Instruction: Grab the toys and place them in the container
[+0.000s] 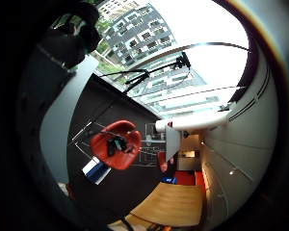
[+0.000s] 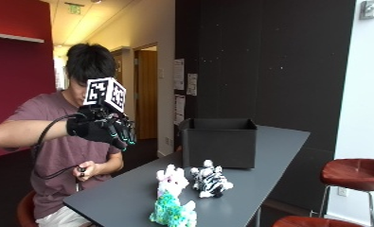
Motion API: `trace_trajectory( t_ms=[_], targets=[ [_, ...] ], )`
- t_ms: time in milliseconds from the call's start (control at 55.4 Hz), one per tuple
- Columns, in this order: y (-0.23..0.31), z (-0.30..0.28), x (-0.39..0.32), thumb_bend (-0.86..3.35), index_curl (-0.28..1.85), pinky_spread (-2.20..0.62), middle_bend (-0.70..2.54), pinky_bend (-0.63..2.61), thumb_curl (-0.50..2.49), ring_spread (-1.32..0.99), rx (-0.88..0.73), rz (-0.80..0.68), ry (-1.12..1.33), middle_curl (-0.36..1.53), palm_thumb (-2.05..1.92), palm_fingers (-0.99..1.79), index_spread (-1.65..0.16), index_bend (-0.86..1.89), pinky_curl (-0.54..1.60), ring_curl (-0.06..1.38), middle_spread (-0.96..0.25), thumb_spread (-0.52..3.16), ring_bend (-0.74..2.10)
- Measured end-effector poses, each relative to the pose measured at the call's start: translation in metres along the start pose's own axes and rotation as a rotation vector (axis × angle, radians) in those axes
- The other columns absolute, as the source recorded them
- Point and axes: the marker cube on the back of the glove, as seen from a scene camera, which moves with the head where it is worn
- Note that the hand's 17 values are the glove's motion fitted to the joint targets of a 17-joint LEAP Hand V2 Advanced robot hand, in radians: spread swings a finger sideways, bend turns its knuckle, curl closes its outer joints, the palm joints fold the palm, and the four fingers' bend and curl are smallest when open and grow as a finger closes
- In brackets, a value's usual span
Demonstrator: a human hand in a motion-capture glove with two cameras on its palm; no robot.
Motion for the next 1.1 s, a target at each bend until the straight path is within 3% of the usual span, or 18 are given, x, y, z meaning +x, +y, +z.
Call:
trace_trajectory(
  t_ms=[54, 162, 379, 578, 686, 903, 1101],
  targets=[
    [-0.001, -0.003, -0.002, 0.09, 0.09, -0.07, 0.1, 0.44, 0.03, -0.14, -0.005, 0.004, -0.003, 0.02, 0.1, 0.59, -0.11, 0.27, 0.12, 0.09, -0.1, 0.63, 0.45],
    [-0.014, -0.01, 0.005, 0.1, 0.14, -0.1, 0.28, 0.45, 0.07, -0.22, -0.037, 0.02, -0.016, 0.09, 0.09, 0.58, -0.17, 0.2, 0.18, 0.15, -0.18, 1.02, 0.5],
    [-0.067, -0.008, 0.039, 0.05, 0.13, -0.1, 0.28, 0.64, 0.13, -0.26, -0.152, 0.061, -0.188, 0.16, 0.0, 0.3, -0.23, 0.08, 0.27, 0.19, -0.22, 1.33, 0.52],
    [-0.115, 0.007, 0.028, -0.02, 0.13, -0.07, 0.22, 0.8, 0.17, -0.24, -0.195, 0.049, -0.353, 0.21, -0.04, 0.12, -0.24, 0.11, 0.33, 0.22, -0.17, 1.38, 0.61],
    [-0.144, 0.036, 0.018, -0.03, 0.13, -0.05, 0.24, 0.88, 0.19, -0.22, -0.297, 0.051, -0.441, 0.24, -0.04, 0.06, -0.24, 0.11, 0.35, 0.23, -0.13, 1.37, 0.61],
    [-0.186, 0.159, -0.005, -0.04, 0.17, 0.0, 0.09, 1.06, 0.21, -0.06, -0.477, 0.269, -0.475, 0.22, -0.05, -0.19, -0.26, 0.13, 0.4, 0.2, -0.05, 1.28, 0.48],
    [-0.181, 0.204, -0.038, -0.06, 0.14, 0.01, 0.07, 1.22, 0.2, 0.02, -0.641, 0.376, -0.613, 0.18, -0.08, -0.21, -0.23, 0.02, 0.43, 0.24, 0.05, 1.22, 0.61]
  ],
)
